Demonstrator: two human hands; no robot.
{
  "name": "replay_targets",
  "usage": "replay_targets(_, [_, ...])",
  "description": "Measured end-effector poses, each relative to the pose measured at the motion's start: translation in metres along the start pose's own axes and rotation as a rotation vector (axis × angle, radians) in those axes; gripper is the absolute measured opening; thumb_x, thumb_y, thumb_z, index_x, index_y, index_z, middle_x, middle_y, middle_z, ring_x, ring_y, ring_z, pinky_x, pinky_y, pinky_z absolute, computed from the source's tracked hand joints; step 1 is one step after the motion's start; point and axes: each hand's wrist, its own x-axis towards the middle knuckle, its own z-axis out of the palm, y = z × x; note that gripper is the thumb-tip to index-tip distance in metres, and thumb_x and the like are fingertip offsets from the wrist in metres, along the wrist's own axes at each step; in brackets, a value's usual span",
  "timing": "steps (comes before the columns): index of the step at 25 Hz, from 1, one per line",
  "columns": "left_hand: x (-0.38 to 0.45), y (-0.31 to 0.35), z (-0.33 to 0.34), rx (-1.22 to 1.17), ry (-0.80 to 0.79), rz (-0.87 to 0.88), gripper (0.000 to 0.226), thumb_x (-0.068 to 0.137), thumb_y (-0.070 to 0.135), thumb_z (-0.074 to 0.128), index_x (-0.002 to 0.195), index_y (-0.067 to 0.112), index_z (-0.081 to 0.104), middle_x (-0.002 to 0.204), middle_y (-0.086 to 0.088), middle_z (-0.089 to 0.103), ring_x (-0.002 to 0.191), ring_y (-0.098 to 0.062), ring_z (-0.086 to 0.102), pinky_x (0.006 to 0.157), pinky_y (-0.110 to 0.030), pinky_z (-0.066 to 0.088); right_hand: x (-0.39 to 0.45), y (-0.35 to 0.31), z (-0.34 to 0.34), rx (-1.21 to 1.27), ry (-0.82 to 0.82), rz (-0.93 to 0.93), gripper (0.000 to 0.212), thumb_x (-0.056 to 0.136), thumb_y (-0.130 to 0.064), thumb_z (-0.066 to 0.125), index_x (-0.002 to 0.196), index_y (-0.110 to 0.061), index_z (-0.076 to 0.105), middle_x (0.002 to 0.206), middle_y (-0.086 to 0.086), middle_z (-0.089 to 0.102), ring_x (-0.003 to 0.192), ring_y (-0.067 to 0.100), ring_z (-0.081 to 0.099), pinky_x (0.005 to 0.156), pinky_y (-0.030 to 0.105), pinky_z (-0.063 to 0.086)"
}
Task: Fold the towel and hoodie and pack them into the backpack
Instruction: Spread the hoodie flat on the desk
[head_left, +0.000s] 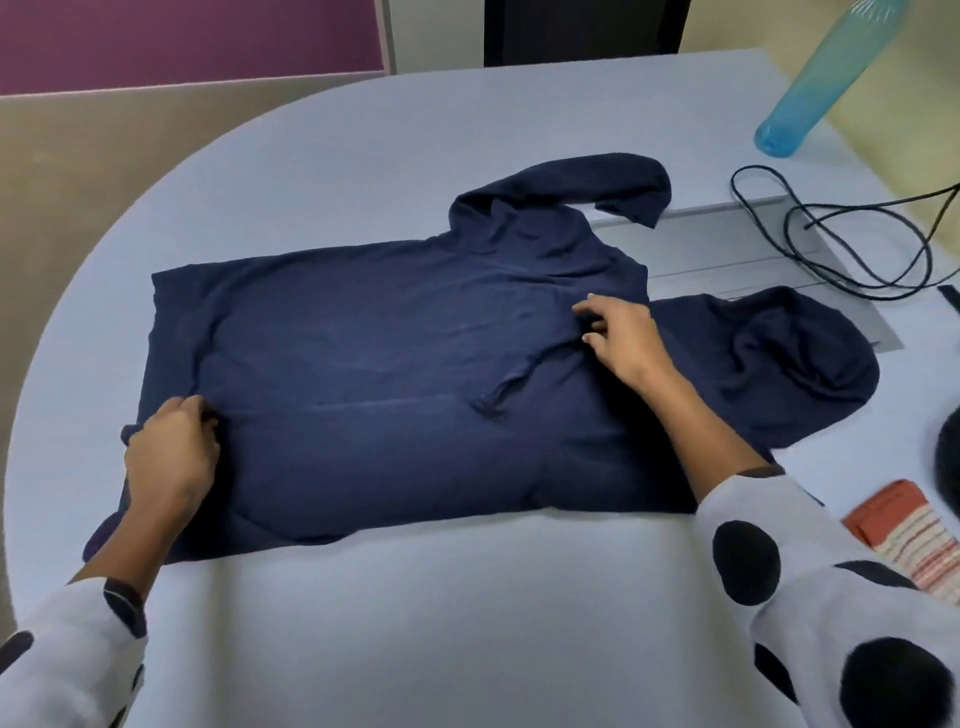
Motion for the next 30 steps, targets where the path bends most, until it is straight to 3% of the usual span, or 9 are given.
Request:
replay_targets(5, [-0.040,0.018,0.020,-0.233,0.080,0.034,0.037,0.093,0.011,0.050,0.130,0.012,0.045,0.148,-0.016,0.025,0.111,-0.046,0.048,0.091,-0.053,0.043,-0.101,0.020,0.057,0.154,0.308,-0.102,0.044,0.092,-0.021,0.056,0.136,-0.014,0.050,0.155,0.006,0.030,0.134,0.016,0.039,0.107,0.018,0.029])
replay_targets(8, [-0.072,0.023,0.036,-0.263,0.162,0.174,0.037,0.094,0.014,0.052,0.130,0.008,0.050,0.148,-0.021,0.028,0.128,-0.042,0.037,0.107,-0.053,0.032,-0.151,0.040,0.090,-0.119,0.191,0.020,0.063,0.095,-0.057,0.030,0.146,-0.021,0.035,0.158,0.007,0.020,0.143,0.023,0.026,0.118,0.043,0.016])
replay_targets(10, [-0.084,0.011,0.047,-0.263,0.079,0.140,0.043,0.098,0.024,0.047,0.138,0.011,0.044,0.151,-0.022,0.025,0.134,-0.042,0.031,0.112,-0.054,0.025,-0.154,0.061,0.093,-0.314,0.132,0.073,0.074,0.093,-0.065,0.015,0.150,-0.019,0.027,0.157,0.011,0.021,0.144,0.026,0.022,0.116,0.047,0.014])
replay_targets(13, [-0.091,-0.014,0.053,-0.147,-0.050,0.203,0.064,0.097,0.051,0.029,0.149,0.014,0.028,0.157,-0.017,0.016,0.141,-0.037,0.020,0.116,-0.045,0.015,-0.139,0.092,0.063,-0.305,0.096,0.229,0.083,0.087,-0.071,0.023,0.149,-0.015,0.026,0.149,0.017,0.038,0.134,0.034,0.039,0.104,0.048,0.033])
replay_targets(15, [-0.088,-0.022,0.054,-0.096,-0.095,0.269,0.076,0.092,0.063,0.018,0.151,0.015,0.020,0.159,-0.012,0.011,0.145,-0.032,0.014,0.117,-0.040,0.011,-0.125,0.110,0.031,-0.156,-0.072,0.406,0.088,0.080,-0.073,0.028,0.150,-0.020,0.022,0.144,0.020,0.043,0.130,0.036,0.042,0.103,0.046,0.035])
replay_targets(20, [-0.089,-0.027,0.051,-0.074,-0.142,0.304,0.078,0.091,0.067,0.011,0.152,0.018,0.016,0.160,-0.005,0.008,0.147,-0.023,0.008,0.118,-0.032,0.003,-0.113,0.104,0.018,-0.334,-0.122,0.429,0.084,0.082,-0.069,0.024,0.149,-0.018,0.024,0.130,0.029,0.052,0.119,0.044,0.050,0.097,0.052,0.041])
replay_targets(23, [-0.091,-0.037,0.041,0.009,-0.170,0.330,0.074,0.095,0.062,0.007,0.150,0.015,0.025,0.157,-0.010,0.019,0.144,-0.028,0.021,0.118,-0.033,0.004,-0.132,0.093,0.044,-0.436,0.131,0.266,0.070,0.097,-0.052,0.027,0.138,0.004,0.040,0.114,0.040,0.053,0.099,0.053,0.054,0.083,0.059,0.047])
replay_targets(26, [-0.093,-0.047,0.034,0.128,-0.180,0.302,0.077,0.095,0.063,0.008,0.149,0.012,0.028,0.155,-0.011,0.025,0.142,-0.028,0.026,0.118,-0.044,0.004,-0.150,0.066,0.078,-0.388,0.180,-0.007,0.057,0.091,-0.025,0.031,0.136,0.009,0.041,0.140,0.032,0.041,0.129,0.046,0.039,0.107,0.057,0.032])
replay_targets(30, [-0.091,-0.060,0.036,0.135,-0.205,0.267,0.089,0.090,0.071,0.006,0.149,0.007,0.024,0.157,-0.008,0.021,0.144,-0.026,0.017,0.115,-0.049,0.018,-0.146,-0.002,0.128,-0.309,-0.014,-0.205,0.075,0.097,-0.057,0.016,0.140,0.000,0.042,0.149,0.022,0.035,0.139,0.035,0.031,0.113,0.044,0.018])
